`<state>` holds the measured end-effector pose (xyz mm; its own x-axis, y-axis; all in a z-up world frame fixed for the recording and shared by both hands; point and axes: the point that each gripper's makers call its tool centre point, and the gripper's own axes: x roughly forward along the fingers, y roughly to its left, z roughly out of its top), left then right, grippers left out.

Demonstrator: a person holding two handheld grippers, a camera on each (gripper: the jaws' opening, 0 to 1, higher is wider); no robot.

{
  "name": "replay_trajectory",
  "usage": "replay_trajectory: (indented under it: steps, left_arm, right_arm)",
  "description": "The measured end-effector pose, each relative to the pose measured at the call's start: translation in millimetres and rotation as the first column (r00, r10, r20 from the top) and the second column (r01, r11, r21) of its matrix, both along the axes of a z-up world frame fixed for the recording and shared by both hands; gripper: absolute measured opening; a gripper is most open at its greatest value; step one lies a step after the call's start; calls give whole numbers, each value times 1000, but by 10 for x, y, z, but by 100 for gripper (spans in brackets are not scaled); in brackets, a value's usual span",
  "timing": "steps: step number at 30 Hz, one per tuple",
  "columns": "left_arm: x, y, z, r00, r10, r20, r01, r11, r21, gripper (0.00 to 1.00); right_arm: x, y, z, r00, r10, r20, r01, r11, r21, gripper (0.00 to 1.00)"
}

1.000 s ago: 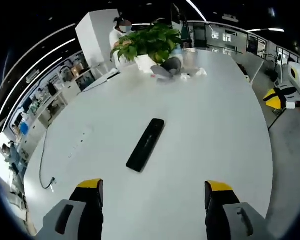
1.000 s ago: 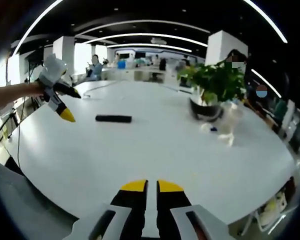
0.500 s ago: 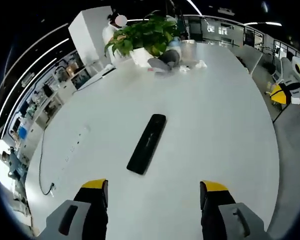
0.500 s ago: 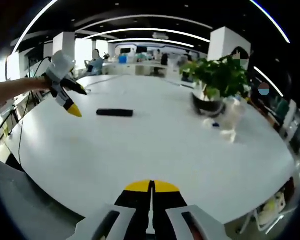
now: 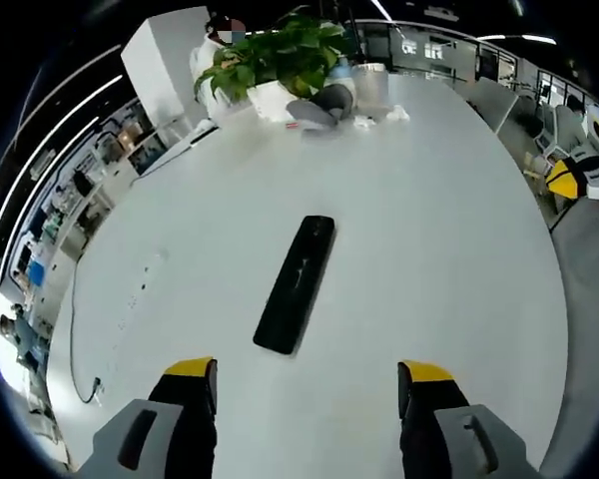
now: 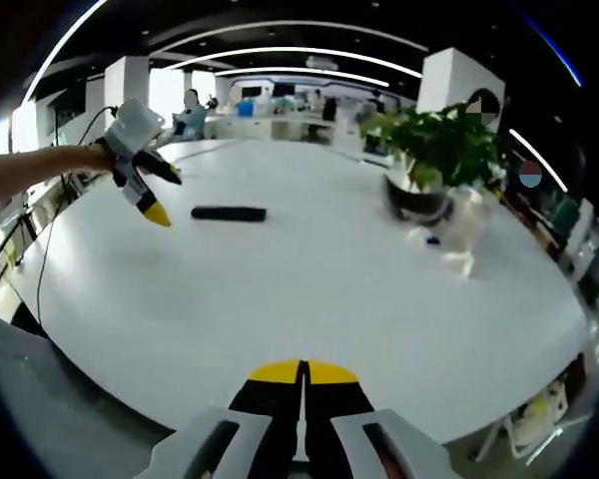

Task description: Press the specified remote control buttons in sequence, fully releasing each button before pressing the next.

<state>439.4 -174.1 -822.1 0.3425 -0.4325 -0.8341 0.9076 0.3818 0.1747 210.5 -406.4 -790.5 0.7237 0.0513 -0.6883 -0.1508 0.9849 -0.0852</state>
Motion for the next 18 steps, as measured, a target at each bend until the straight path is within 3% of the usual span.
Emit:
replay_trajectory:
  steps: [12, 18]
  left_arm:
    - [276, -19, -136, 999, -30, -24, 29, 999, -37, 73]
    - [383, -16, -149, 998, -38, -51, 34, 997, -66, 65]
  right_arm:
    - [-17, -21, -48, 999, -12, -30, 12, 1000, -10, 0]
    - [-19, -27, -65, 999, -16, -40, 15, 1000, -14, 0]
